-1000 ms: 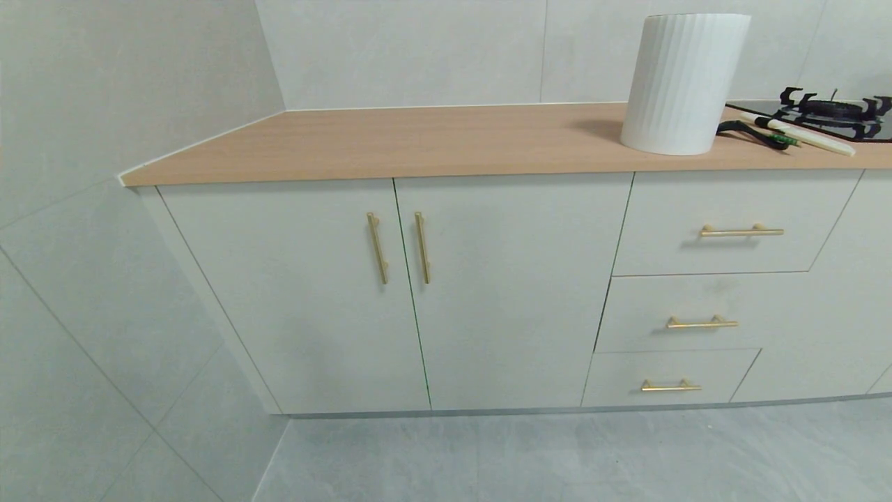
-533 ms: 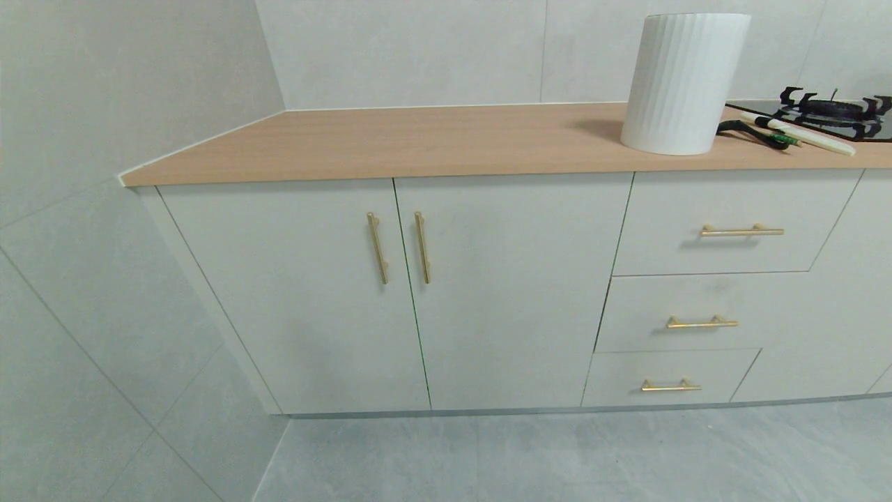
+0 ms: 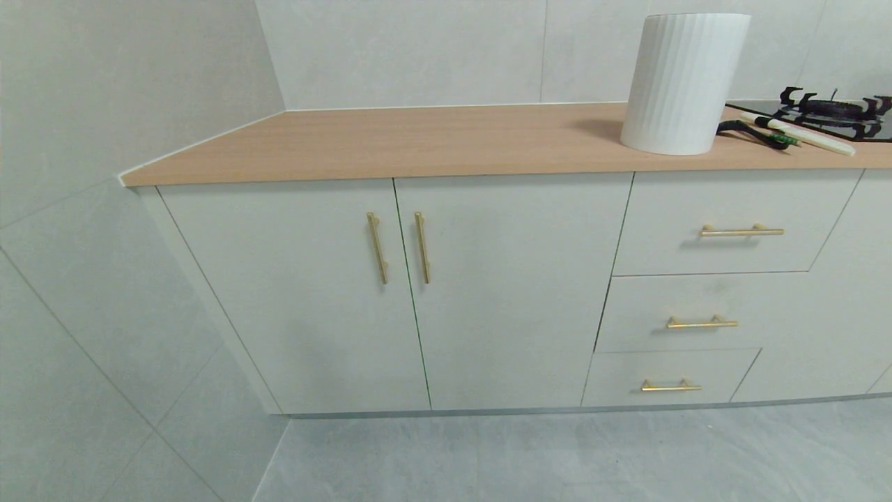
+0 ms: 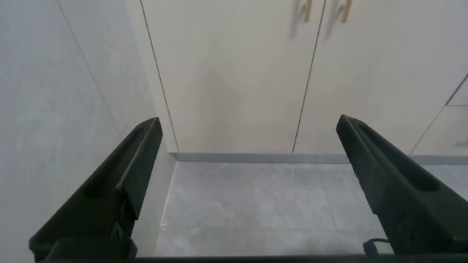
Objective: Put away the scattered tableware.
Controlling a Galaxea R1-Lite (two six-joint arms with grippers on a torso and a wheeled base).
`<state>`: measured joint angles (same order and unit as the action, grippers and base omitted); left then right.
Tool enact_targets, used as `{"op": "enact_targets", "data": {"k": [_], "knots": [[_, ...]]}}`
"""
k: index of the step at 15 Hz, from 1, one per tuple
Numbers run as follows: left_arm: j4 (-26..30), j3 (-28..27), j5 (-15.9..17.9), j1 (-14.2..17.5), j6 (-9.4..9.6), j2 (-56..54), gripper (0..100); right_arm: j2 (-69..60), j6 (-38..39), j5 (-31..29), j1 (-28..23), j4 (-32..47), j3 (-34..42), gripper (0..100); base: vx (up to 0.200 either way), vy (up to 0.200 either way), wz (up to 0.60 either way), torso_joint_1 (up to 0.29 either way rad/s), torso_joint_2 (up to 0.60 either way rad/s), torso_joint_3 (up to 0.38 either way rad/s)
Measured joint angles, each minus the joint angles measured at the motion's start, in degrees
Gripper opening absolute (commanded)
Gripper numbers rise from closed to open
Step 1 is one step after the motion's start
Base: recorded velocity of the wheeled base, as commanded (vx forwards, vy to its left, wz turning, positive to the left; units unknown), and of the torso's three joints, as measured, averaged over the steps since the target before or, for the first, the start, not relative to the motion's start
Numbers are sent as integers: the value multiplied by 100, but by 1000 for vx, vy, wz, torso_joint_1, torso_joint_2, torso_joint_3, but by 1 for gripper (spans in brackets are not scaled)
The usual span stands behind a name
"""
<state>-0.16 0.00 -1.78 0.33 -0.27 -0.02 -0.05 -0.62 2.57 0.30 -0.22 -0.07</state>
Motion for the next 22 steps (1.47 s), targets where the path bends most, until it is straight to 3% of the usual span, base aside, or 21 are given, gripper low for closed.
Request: {"op": "enact_targets", "data": {"k": [6, 22], "knots": [[2, 0, -5, 2, -16, 0, 100, -2, -39, 13, 0, 6, 0, 100, 0, 0, 0, 0, 0, 0], [-2, 0, -5, -2, -22, 0, 100, -2, -17, 13, 0, 11, 0, 100, 0, -200, 0, 2, 1, 3]]}}
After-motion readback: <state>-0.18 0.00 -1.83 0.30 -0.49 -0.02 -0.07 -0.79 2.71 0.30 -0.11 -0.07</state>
